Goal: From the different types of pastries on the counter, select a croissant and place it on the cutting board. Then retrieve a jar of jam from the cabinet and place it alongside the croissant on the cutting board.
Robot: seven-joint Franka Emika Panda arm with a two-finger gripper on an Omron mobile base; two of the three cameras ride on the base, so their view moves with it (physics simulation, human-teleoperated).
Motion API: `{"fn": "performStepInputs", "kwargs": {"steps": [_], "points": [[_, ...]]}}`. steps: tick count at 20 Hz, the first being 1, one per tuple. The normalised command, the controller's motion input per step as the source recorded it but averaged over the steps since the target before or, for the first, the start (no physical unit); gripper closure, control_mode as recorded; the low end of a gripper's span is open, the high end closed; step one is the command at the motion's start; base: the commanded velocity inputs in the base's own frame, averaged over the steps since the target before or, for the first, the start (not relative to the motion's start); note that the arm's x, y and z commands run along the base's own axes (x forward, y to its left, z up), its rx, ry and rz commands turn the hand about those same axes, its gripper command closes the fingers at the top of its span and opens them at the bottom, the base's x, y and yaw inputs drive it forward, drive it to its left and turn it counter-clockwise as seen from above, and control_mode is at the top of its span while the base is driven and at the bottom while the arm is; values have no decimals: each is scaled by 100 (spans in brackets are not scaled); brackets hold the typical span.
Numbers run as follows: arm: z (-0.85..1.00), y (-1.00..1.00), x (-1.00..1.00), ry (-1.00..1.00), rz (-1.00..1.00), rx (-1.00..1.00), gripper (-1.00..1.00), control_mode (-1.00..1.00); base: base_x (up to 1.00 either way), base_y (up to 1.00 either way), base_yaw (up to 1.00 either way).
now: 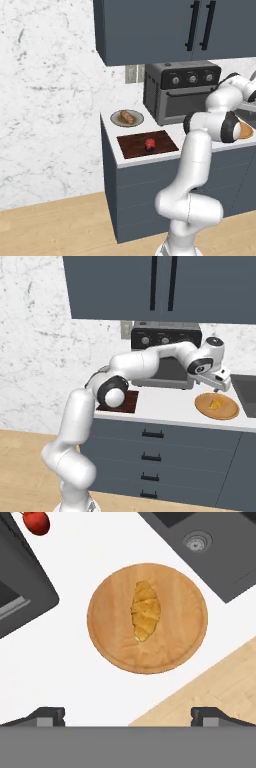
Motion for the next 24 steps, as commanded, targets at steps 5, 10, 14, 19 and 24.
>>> {"fn": "performStepInputs", "kwargs": {"steps": [5,10,14,19,24], "points": [[-25,-33,39,0,-4,-3,-100,-100,0,0,0],[-32,-31,37,1,-1,-4,-100,-100,0,0,0],[-35,-16,47,0,0,-1,-100,-100,0,0,0],[-10,-2,21,0,0,0,-100,-100,0,0,0],[-15,-29,18,3,0,5,-100,-100,0,0,0]]}}
